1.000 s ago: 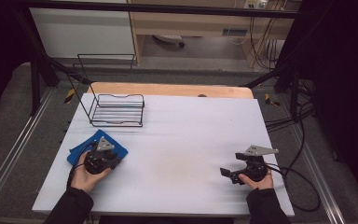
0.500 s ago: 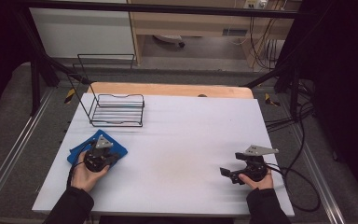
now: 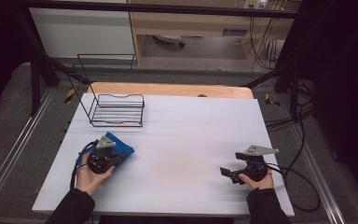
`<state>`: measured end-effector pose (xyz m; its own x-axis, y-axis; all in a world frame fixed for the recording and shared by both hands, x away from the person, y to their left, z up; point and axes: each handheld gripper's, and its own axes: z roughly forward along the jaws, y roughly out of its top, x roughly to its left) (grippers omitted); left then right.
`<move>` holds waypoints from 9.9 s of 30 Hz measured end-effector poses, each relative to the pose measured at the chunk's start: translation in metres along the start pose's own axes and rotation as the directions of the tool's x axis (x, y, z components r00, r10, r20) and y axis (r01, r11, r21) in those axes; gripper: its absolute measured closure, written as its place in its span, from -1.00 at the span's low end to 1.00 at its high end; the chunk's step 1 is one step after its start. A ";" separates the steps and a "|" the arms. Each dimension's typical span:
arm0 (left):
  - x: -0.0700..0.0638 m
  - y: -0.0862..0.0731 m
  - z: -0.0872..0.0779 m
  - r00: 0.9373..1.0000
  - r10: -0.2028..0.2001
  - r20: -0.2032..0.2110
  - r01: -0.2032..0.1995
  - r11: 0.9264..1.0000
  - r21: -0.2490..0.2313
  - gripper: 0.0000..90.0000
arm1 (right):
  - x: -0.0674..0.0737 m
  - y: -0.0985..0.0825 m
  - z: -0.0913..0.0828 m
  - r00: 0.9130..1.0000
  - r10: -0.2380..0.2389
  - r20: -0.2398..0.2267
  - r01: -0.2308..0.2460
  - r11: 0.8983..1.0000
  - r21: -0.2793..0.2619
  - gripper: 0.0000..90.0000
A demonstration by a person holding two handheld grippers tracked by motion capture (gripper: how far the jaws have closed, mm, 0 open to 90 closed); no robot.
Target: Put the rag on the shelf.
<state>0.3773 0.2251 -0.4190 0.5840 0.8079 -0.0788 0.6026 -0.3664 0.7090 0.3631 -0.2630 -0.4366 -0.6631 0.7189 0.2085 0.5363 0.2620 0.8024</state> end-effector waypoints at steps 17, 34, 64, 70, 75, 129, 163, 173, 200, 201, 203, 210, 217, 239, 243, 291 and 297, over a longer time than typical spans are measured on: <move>-0.058 0.014 0.035 0.998 0.043 0.054 -0.043 0.999 -0.009 0.89 | 0.000 0.000 0.000 1.000 -0.002 0.004 0.002 1.000 -0.002 -0.97; -0.003 0.014 -0.011 0.996 0.067 0.063 -0.063 0.996 -0.060 -0.12 | 0.005 0.003 0.004 1.000 -0.008 0.017 0.008 1.000 0.001 -0.97; 0.070 -0.036 -0.017 0.998 -0.024 0.050 0.019 0.995 0.101 0.51 | 0.110 0.075 0.113 0.997 -0.073 0.020 0.073 0.997 0.019 -0.52; 0.067 -0.037 -0.016 0.998 -0.013 0.055 0.007 0.995 0.099 0.62 | 0.127 0.080 0.146 0.999 -0.041 -0.010 0.041 0.999 0.028 -0.20; 0.065 -0.037 -0.014 0.999 -0.006 0.041 0.002 0.996 0.090 0.63 | 0.137 0.078 0.171 1.000 -0.019 0.002 0.019 0.997 0.068 -0.02; 0.049 -0.032 -0.038 0.998 -0.058 -0.037 0.057 0.998 -0.028 0.00 | 0.118 0.122 0.196 0.989 -0.146 -0.030 0.146 0.989 0.013 0.03; 0.084 0.025 0.031 0.991 -0.099 -0.094 0.104 0.993 0.048 0.11 | 0.107 0.086 0.126 0.992 -0.124 -0.003 0.124 0.991 0.048 -0.89; 0.087 0.023 0.042 0.992 -0.105 -0.076 0.109 0.992 0.057 0.40 | 0.109 0.082 0.130 0.993 -0.117 -0.015 0.118 0.991 0.065 -0.88; 0.082 0.022 0.045 0.997 -0.064 -0.043 0.067 0.996 0.065 0.84 | 0.109 0.100 0.138 0.999 -0.052 0.002 0.052 0.999 0.000 -0.79; 0.082 0.021 0.045 0.997 -0.061 -0.043 0.064 0.996 0.062 0.84 | 0.110 0.102 0.141 0.999 -0.037 0.003 0.037 0.999 -0.008 -0.74; 0.082 0.020 0.045 0.997 -0.057 -0.044 0.060 0.997 0.058 0.84 | 0.112 0.106 0.149 1.000 -0.014 -0.005 0.014 1.000 -0.023 -0.65; 0.083 0.019 0.045 0.997 -0.059 -0.039 0.061 0.997 0.049 0.83 | 0.116 0.114 0.185 1.000 0.007 0.009 -0.007 1.000 0.017 -0.43; 0.084 0.018 0.045 0.998 -0.053 -0.031 0.054 0.997 0.045 0.83 | 0.117 0.115 0.219 0.999 0.021 0.046 -0.024 0.997 0.072 -0.07; 0.091 0.016 0.044 0.995 -0.098 0.019 0.097 0.995 0.025 0.86 | 0.119 0.113 0.234 0.996 0.090 -0.021 -0.085 0.983 0.162 0.87; 0.093 0.015 0.042 0.994 -0.106 0.028 0.106 0.994 0.017 0.89 | 0.119 0.114 0.233 0.994 0.102 -0.027 -0.096 0.982 0.160 0.90; 0.053 0.029 -0.071 1.000 0.016 0.008 -0.012 0.916 -0.401 0.90 | 0.155 0.155 0.144 0.989 -0.120 -0.088 0.094 0.961 -0.262 0.91; 0.050 0.031 -0.079 1.000 0.009 -0.006 -0.011 0.901 -0.435 0.90 | 0.162 0.165 0.134 0.984 -0.160 -0.074 0.131 0.946 -0.295 0.91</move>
<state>0.3821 0.2908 -0.3451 0.5859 0.8075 -0.0684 0.3002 -0.1379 0.9439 0.4140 -0.0175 -0.3452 -0.7771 0.6181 0.1184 0.2661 0.1523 0.9518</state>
